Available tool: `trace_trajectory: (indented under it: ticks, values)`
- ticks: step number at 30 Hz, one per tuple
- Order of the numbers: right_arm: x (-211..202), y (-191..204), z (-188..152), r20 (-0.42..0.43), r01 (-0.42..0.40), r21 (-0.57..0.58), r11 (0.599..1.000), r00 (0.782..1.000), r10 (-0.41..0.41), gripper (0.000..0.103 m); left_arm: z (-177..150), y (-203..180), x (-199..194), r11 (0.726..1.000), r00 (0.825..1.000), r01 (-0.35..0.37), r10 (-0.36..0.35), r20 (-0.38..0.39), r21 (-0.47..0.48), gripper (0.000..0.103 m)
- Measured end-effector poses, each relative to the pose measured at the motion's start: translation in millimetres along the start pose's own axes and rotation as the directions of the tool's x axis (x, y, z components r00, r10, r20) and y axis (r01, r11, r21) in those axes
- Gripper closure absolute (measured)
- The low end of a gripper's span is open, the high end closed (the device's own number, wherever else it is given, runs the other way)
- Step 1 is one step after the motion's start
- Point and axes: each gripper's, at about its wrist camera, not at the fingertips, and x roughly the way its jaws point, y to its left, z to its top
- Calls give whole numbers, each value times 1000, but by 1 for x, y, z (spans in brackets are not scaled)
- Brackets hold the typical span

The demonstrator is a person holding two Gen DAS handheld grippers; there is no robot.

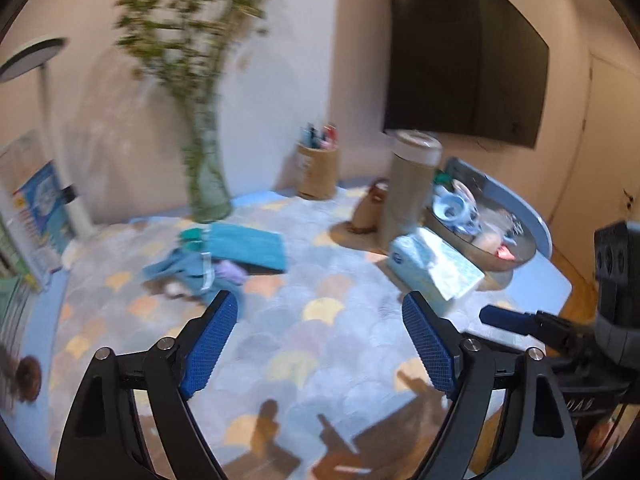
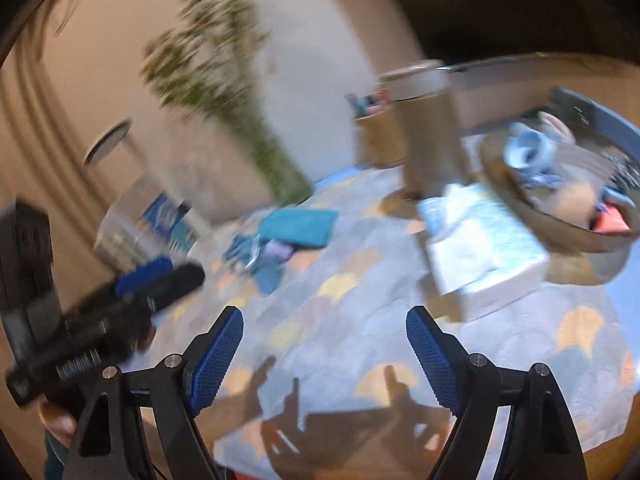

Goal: Organize soft objects
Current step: 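Return both open grippers to the remaining items on the table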

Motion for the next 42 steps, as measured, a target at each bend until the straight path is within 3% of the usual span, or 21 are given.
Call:
trace_trajectory:
  ticks: [4, 9, 14, 17, 20, 28, 32, 36, 38, 40, 42]
  values:
    - [9, 23, -12, -20, -2, -72, 997, 1000, 1, 20, -15, 36, -26, 994, 998, -12, 18, 55, -105, 6]
    - [28, 35, -30, -67, -9, -103, 995, 998, 3, 20, -35, 83, -36, 975, 996, -47, 61, 62, -215, 5]
    - [57, 33, -34, -122, 18, -80, 997, 992, -27, 20, -50, 122, -29, 941, 990, -87, 118, 75, -328, 5]
    - [76, 30, -35, -148, 44, -70, 997, 987, -54, 20, -58, 141, -7, 927, 994, -85, 106, 37, -366, 5]
    - [99, 25, -39, -185, 92, -62, 994, 978, -102, 20, -68, 153, 21, 920, 994, -109, 109, -21, -376, 5]
    - [147, 14, -41, -285, 170, -56, 984, 942, -179, 20, -92, 172, 81, 932, 975, -207, 170, -146, -298, 5]
    - [162, 25, -36, -288, 210, -131, 969, 927, -239, 20, -100, 186, 91, 917, 975, -184, 123, -187, -354, 5]
    - [183, 37, -36, -295, 259, -246, 934, 898, -326, 19, -104, 199, 93, 897, 977, -152, 72, -201, -415, 5]
    - [191, 43, -38, -294, 274, -298, 914, 885, -361, 13, -106, 202, 91, 890, 980, -137, 60, -187, -435, 5]
    - [197, 47, -40, -308, 266, -330, 906, 877, -370, 5, -106, 199, 91, 895, 979, -143, 65, -194, -422, 5]
    - [201, 46, -34, -349, 241, -336, 911, 866, -358, 4, -104, 196, 93, 905, 973, -159, 76, -218, -394, 5]
